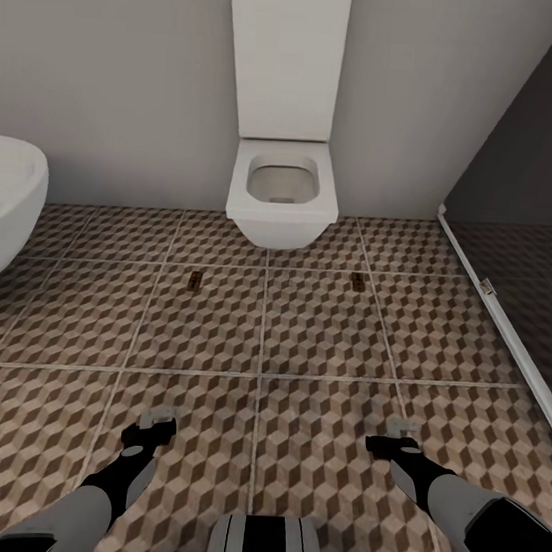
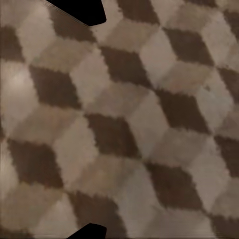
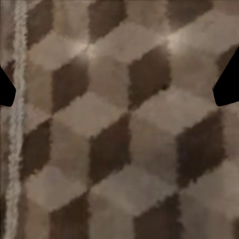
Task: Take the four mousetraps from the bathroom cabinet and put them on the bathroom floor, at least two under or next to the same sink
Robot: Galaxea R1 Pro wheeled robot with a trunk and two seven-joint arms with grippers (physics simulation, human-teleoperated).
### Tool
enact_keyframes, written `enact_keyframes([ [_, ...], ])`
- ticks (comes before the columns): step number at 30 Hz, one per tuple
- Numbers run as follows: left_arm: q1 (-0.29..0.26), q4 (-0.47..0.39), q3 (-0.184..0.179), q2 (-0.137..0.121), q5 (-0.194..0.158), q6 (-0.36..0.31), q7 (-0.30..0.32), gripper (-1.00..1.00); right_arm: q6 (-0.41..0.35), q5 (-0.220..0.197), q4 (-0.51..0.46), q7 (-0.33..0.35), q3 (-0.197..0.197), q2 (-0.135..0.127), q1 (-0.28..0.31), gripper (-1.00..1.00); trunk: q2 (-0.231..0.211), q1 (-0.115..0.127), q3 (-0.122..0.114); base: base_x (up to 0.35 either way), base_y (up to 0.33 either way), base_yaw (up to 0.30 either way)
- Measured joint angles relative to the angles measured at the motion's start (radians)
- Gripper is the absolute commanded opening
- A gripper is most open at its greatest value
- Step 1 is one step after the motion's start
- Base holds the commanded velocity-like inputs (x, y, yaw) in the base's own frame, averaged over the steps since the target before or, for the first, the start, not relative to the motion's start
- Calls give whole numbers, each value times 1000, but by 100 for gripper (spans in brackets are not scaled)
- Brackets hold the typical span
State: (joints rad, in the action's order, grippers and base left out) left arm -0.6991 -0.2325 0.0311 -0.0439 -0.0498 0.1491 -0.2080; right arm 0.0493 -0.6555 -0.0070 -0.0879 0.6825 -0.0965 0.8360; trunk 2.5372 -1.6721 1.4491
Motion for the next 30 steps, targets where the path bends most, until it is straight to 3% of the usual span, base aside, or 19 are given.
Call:
enact_keyframes([
  [30, 0, 0, 0, -1, 0, 1, 2, 100, -1, 2, 0, -1, 0, -1, 0, 100, -7, 13, -116, 0, 0, 0],
])
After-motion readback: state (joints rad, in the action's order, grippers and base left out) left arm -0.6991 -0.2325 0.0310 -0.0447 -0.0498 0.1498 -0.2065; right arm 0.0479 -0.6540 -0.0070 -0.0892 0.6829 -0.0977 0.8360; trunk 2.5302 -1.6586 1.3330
